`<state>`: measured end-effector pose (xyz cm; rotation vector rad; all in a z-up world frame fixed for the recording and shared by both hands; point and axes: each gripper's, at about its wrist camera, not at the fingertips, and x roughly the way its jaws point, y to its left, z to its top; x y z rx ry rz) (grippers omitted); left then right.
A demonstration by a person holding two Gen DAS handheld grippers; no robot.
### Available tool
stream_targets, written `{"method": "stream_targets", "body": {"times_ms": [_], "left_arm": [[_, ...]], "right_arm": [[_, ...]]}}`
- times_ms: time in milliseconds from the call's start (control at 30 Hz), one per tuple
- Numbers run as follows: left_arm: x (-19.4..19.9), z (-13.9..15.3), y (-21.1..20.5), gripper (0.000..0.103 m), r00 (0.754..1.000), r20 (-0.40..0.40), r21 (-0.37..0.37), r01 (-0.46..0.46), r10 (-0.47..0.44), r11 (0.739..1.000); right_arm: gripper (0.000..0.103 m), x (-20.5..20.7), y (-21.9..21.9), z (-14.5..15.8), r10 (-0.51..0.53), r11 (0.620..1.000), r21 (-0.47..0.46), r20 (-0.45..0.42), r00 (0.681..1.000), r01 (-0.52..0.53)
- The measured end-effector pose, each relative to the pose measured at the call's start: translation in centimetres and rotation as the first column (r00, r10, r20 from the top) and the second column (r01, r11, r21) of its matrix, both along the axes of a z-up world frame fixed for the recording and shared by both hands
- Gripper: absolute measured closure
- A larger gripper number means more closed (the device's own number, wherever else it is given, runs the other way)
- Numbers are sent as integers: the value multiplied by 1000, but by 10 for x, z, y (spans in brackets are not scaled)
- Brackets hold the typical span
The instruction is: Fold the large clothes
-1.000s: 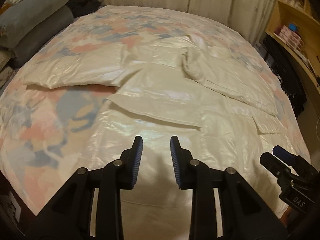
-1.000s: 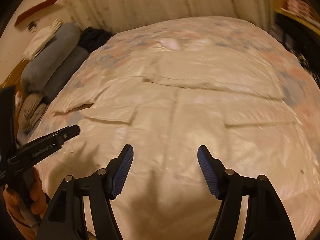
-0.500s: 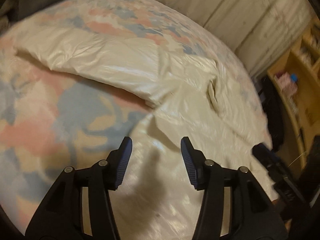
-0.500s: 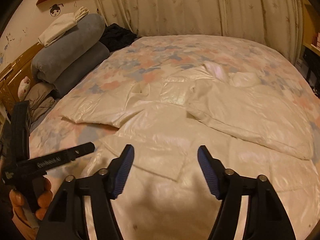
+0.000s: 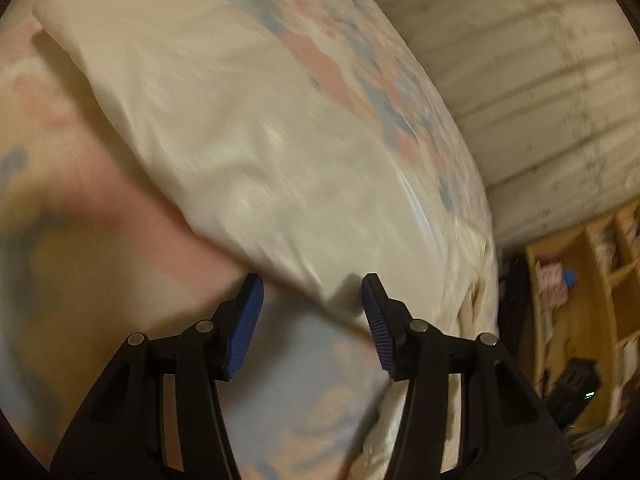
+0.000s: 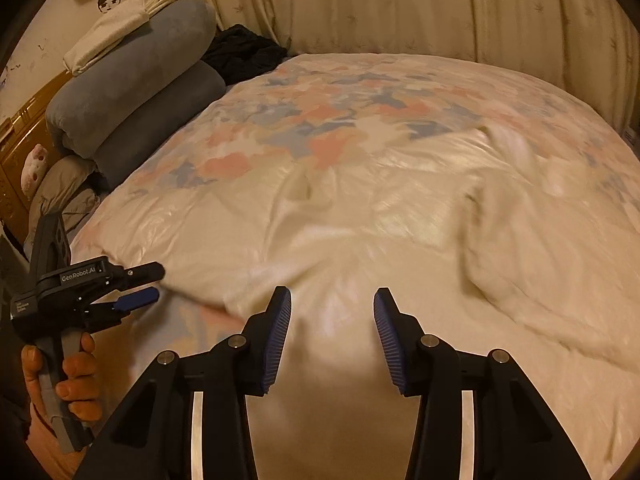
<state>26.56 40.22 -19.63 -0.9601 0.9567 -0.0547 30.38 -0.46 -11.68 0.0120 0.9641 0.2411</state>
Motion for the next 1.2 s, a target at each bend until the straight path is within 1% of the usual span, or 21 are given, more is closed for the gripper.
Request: {"method": "stream_targets", "body": {"times_ms": [67, 133, 200, 267, 300, 333, 367, 400, 467, 500, 533, 633, 667, 767, 800, 867, 933, 1000, 1067, 1133, 1200], "left_arm": [[7, -8, 19, 55, 999, 6, -41, -33, 33, 999], [13, -10, 37, 55, 997, 10, -37, -80, 80, 996], [16, -11, 53, 56, 989, 17, -16, -145, 145, 989], [18, -14, 64, 68, 981, 17, -16, -192, 192, 981], [19, -14, 67, 84, 977, 11, -2, -213, 213, 977], [20, -14, 68, 91, 975, 15, 8, -221, 221, 975], [21, -12, 67, 94, 974, 23, 17, -224, 223, 975], [22, -7, 62, 97, 974, 33, 43, -224, 223, 974], [24, 11, 50, 100, 976, 50, 132, -218, 213, 967], [24, 25, 41, 101, 977, 66, 181, -213, 204, 960], [22, 39, 41, 101, 977, 84, 211, -208, 194, 955], [22, 99, 12, 101, 978, 161, 322, -179, 132, 930], [20, 124, -4, 101, 976, 194, 371, -162, 94, 914], [13, 189, -51, 101, 964, 264, 472, -112, -19, 874], [6, 207, -62, 101, 959, 278, 488, -97, -49, 867], [-1, 241, -102, 101, 943, 305, 522, -47, -135, 851], [-10, 265, -144, 101, 923, 320, 543, 5, -213, 839], [-12, 279, -190, 101, 900, 327, 561, 60, -288, 825], [-14, 283, -239, 101, 875, 329, 581, 110, -356, 807], [-9, 274, -291, 101, 856, 307, 599, 166, -416, 783], [-2, 255, -335, 101, 838, 286, 610, 214, -464, 763]], "right_arm": [[60, 25, 14, -15, 12, 1000, 9, -20, 1000, -11], [62, 46, 28, -34, 28, 999, 27, -64, 998, -27], [62, 60, 43, -55, 39, 999, 5, -92, 995, -39], [62, 68, 55, -76, 45, 997, -53, -119, 992, -52], [62, 72, 59, -82, 48, 996, -73, -125, 991, -57], [62, 76, 61, -88, 52, 995, -82, -129, 990, -63], [62, 79, 62, -91, 53, 995, -78, -131, 990, -64], [62, 82, 61, -92, 55, 995, -70, -133, 990, -64], [62, 87, 59, -96, 59, 996, -56, -138, 989, -68], [62, 89, 58, -97, 61, 996, -48, -142, 988, -68], [62, 92, 56, -97, 62, 997, -41, -148, 987, -69], [62, 89, 48, -93, 59, 998, 5, -168, 984, -59], [62, 86, 42, -87, 58, 998, 42, -177, 982, -51], [62, 64, 19, -62, 48, 991, 129, -176, 983, -26], [62, 57, 12, -55, 43, 990, 141, -164, 986, -20], [62, 39, -8, -37, 26, 987, 159, -127, 992, -6], [62, 17, -35, -18, -8, 984, 177, -88, 996, 23], [62, -3, -66, -2, -49, 979, 194, -61, 997, 60], [62, -23, -103, 15, -110, 974, 194, -26, 994, 113], [62, -44, -142, 32, -180, 968, 178, 17, 983, 174], [62, -66, -176, 46, -240, 960, 160, 52, 969, 229]]}}
